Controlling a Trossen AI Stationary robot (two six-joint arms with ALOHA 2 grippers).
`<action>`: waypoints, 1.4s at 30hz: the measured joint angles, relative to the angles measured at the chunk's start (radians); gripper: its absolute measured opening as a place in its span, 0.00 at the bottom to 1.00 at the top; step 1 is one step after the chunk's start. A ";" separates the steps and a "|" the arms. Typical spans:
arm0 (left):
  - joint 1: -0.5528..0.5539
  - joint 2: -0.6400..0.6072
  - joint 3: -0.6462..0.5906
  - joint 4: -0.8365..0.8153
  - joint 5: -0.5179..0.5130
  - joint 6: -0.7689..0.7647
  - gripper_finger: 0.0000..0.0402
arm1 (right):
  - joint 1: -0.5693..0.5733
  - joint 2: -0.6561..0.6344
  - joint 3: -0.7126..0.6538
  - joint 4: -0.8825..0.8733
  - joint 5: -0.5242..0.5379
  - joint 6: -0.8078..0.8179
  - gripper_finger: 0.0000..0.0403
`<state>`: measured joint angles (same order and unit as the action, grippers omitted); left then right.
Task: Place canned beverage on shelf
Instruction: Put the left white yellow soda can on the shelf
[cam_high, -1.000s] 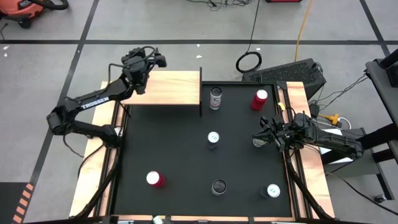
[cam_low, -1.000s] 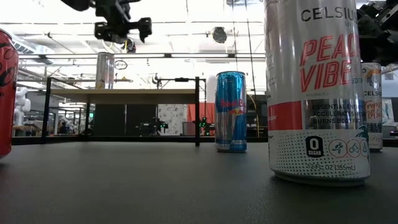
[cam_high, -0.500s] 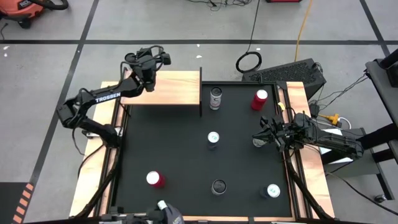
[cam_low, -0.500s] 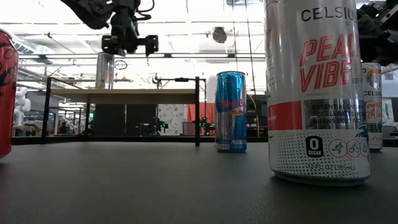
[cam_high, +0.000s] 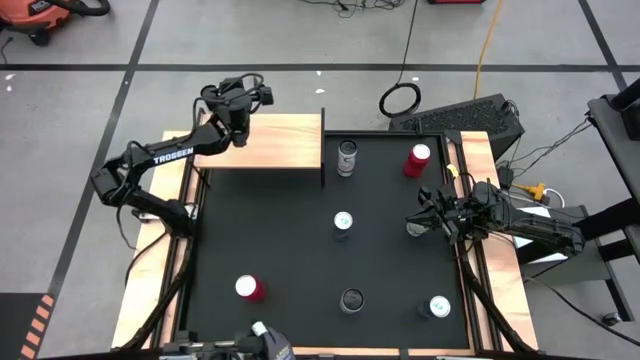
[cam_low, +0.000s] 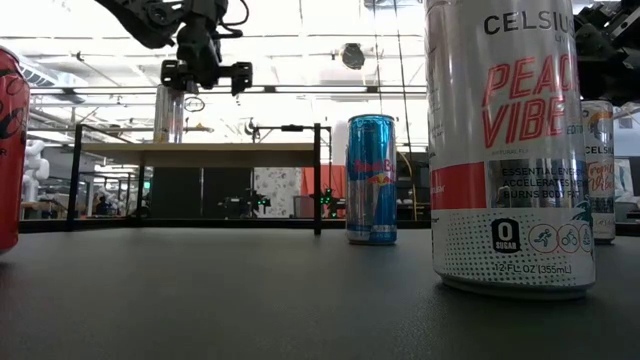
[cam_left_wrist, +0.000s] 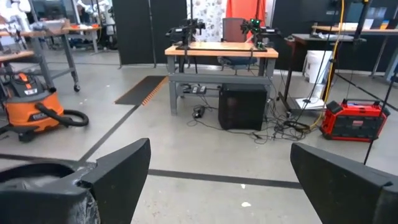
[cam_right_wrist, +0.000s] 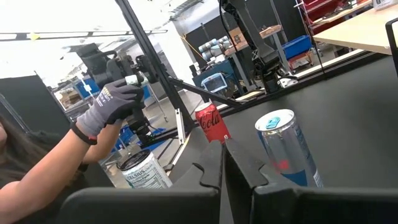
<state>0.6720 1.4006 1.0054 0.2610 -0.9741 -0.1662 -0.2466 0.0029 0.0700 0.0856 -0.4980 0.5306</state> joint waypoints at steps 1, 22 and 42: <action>0.000 0.000 0.000 -0.012 0.000 -0.018 0.97 | 0.000 0.000 0.000 0.000 0.000 0.000 0.00; -0.031 -0.030 0.001 -0.127 -0.050 -0.036 0.97 | 0.000 0.000 0.000 0.000 0.000 0.000 0.00; -0.037 -0.032 0.001 -0.294 -0.059 -0.170 0.97 | 0.000 0.000 0.000 0.000 0.000 0.000 0.00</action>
<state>0.6346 1.3687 1.0061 -0.0326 -1.0335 -0.3361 -0.2466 0.0031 0.0700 0.0855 -0.4980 0.5307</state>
